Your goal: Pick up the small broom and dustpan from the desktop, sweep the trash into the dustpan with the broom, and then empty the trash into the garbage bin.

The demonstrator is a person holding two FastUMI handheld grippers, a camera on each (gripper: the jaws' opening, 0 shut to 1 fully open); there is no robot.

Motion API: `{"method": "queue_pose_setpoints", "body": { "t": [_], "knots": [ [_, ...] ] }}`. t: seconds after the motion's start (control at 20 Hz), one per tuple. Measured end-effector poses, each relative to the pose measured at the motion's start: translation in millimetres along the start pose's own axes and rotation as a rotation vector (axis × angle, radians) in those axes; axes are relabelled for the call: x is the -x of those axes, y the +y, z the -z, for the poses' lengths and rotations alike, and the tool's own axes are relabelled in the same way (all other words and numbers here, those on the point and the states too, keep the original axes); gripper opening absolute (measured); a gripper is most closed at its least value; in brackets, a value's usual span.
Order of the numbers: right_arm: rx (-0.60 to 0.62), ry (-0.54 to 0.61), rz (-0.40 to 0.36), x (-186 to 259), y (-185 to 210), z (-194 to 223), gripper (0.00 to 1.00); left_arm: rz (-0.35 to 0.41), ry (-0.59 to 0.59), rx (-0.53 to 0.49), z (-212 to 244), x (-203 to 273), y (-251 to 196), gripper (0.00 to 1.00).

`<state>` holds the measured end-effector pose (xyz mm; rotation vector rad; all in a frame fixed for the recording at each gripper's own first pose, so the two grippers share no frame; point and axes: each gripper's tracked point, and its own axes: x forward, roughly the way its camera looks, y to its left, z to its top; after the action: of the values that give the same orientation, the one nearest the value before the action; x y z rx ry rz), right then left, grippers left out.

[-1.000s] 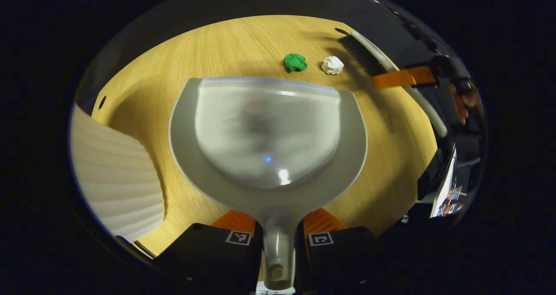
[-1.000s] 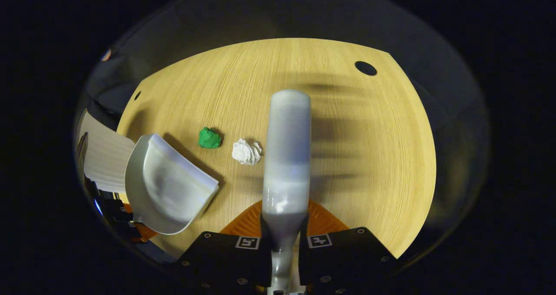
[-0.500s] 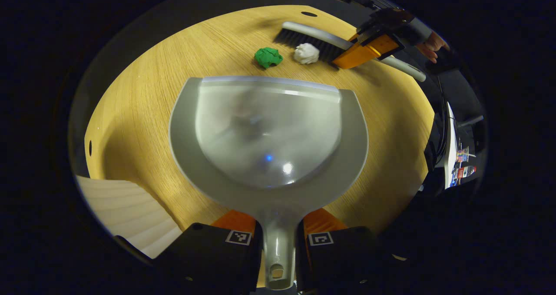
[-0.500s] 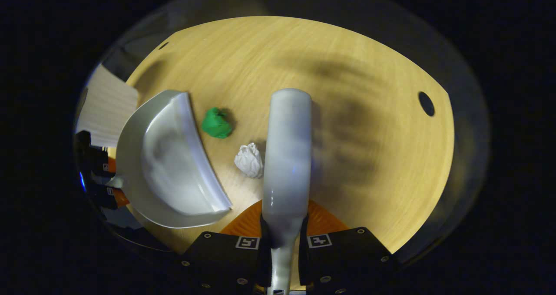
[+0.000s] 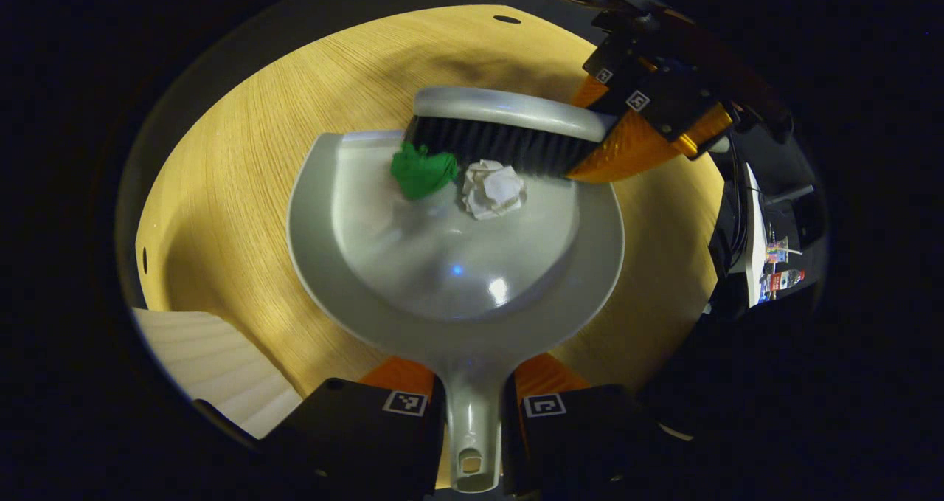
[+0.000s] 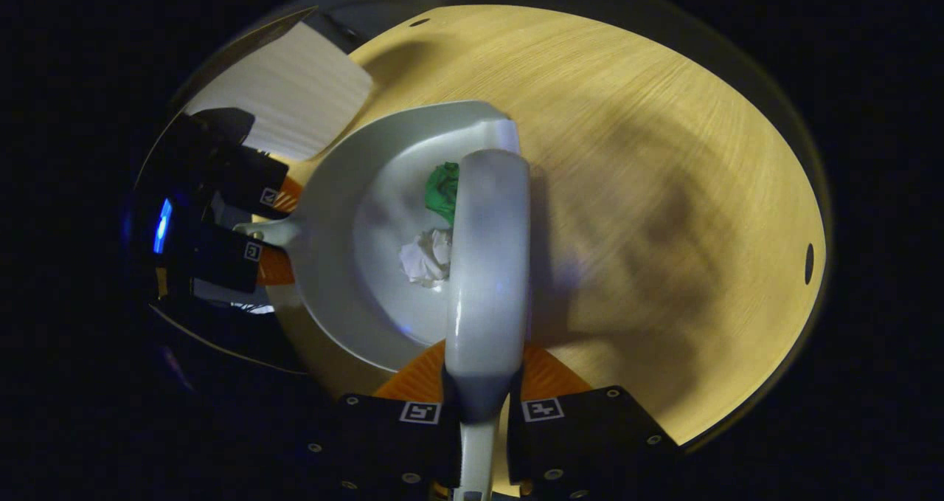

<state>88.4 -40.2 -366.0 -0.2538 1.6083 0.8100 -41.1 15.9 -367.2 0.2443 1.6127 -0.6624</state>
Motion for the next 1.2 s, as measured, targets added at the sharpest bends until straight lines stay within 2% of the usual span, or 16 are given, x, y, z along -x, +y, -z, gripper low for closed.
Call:
{"method": "queue_pose_setpoints", "body": {
  "t": [0.1,0.15,0.3,0.4,0.5,0.6,0.65,0.95,1.05,1.2],
  "knots": [
    [0.014,0.003,-0.088,7.9,12.7,-3.0,0.25,0.01,-0.004,0.023,-1.2,0.0,-4.2,0.33],
    [0.03,0.009,-0.095,10.9,11.2,-6.2,0.25,0.015,-0.002,0.026,-3.0,-0.2,-6.6,0.33],
    [0.021,0.022,-0.056,21.2,-11.4,-31.4,0.25,0.011,0.0,0.039,-2.4,-1.0,-1.1,0.33],
    [-0.025,-0.022,-0.016,25.1,-13.0,-15.7,0.26,0.009,-0.009,0.083,-2.9,1.1,3.7,0.33],
    [-0.123,-0.094,0.039,33.0,-25.7,-20.3,0.26,-0.002,-0.017,0.144,-5.2,1.7,3.7,0.33],
    [-0.287,-0.175,0.139,42.2,-51.9,-20.6,0.26,-0.006,-0.037,0.222,-6.4,1.0,5.0,0.33],
    [-0.367,-0.198,0.156,46.0,-62.6,-17.9,0.26,-0.006,-0.042,0.268,-6.7,-0.3,4.7,0.33],
    [-0.688,-0.232,0.233,9.0,-46.8,18.7,0.27,-0.033,-0.082,0.52,-20.0,-0.2,9.0,0.33],
    [-0.803,-0.242,0.213,-3.3,-31.1,27.4,0.27,-0.034,-0.084,0.554,-23.7,4.2,12.6,0.33],
    [-0.827,-0.246,0.242,-23.7,-25.3,38.3,0.26,-0.063,-0.119,0.539,-28.8,15.2,17.8,0.33]
  ]
}}
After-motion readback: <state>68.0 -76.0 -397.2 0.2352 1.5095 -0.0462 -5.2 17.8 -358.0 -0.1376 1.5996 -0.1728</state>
